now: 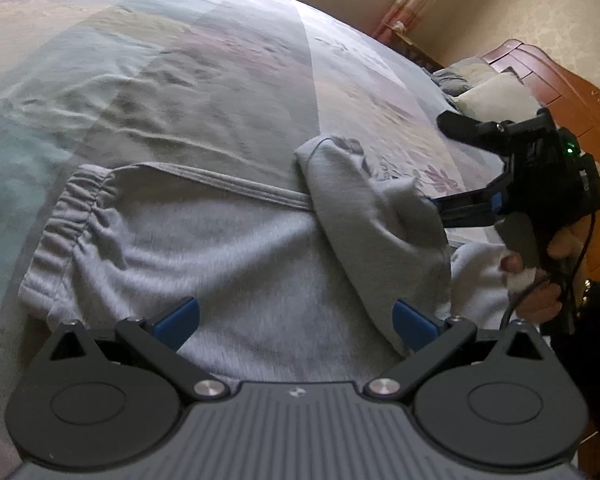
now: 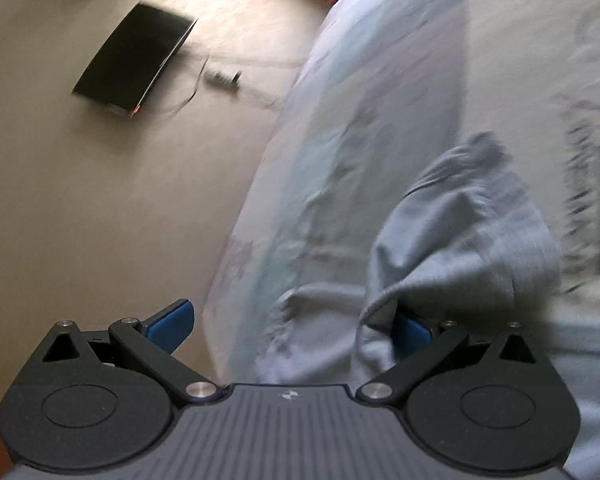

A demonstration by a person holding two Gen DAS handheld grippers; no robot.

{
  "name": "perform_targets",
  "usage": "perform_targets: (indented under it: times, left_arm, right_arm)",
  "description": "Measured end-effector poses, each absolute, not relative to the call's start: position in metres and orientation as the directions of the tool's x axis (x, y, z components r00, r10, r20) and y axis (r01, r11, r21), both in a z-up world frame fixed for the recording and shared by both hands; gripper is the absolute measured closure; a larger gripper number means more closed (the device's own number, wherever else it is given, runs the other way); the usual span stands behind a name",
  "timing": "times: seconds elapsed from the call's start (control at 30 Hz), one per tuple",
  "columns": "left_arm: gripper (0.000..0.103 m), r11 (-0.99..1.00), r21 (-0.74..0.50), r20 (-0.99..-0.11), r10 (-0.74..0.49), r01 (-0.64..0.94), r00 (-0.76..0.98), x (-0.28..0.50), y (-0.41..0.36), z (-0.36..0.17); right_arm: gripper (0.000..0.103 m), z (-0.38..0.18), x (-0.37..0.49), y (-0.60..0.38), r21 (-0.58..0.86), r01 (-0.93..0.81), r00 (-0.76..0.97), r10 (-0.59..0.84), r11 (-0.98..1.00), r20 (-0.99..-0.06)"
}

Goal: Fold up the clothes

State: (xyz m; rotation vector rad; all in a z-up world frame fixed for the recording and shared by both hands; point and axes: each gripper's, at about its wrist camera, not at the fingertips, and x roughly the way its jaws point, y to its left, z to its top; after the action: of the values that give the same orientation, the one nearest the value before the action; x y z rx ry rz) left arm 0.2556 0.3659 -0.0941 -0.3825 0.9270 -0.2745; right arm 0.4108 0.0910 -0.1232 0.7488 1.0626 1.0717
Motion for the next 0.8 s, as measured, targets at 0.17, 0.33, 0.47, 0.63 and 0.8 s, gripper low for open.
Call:
perform_targets:
  times: [0.17, 0.33, 0.47, 0.63, 0.8]
  left_arm:
    - [0.001, 0.889, -0.456, -0.719, -0.402, 0.053, 0.567, 0.245, 0.376, -0.096]
    - [0.001, 0.875, -0.48, -0.709, -0.428, 0.062, 0.56, 0.24, 0.377, -0.099]
    - [0.001, 0.838, -0.537, -0.662, -0.489, 0.096, 0.568, 0.248, 0.37, -0.098]
    - [0.001, 0.755, -0.644, -0.589, -0.593, 0.125, 0.55, 0.273, 0.358, -0.108]
    - [0.001, 0.623, -0.779, -0.503, -0.685, 0.066, 0.528, 0.307, 0.36, -0.144]
  right_arm:
    - [0.0, -0.134, 0.38, 0.119, 0.92, -0.293, -0.082, 0.952, 0.26, -0.295]
    - [0.0, -0.13, 0.357, 0.096, 0.899, -0.322, -0.074, 0.939, 0.297, -0.336]
    - [0.0, -0.119, 0.335, 0.045, 0.872, -0.341, 0.025, 0.931, 0.35, -0.364]
    - [0.0, -0.121, 0.299, -0.014, 0.853, -0.301, 0.128, 0.904, 0.427, -0.407]
    - [0.0, -0.14, 0.268, -0.067, 0.875, -0.191, 0.225, 0.887, 0.445, -0.402]
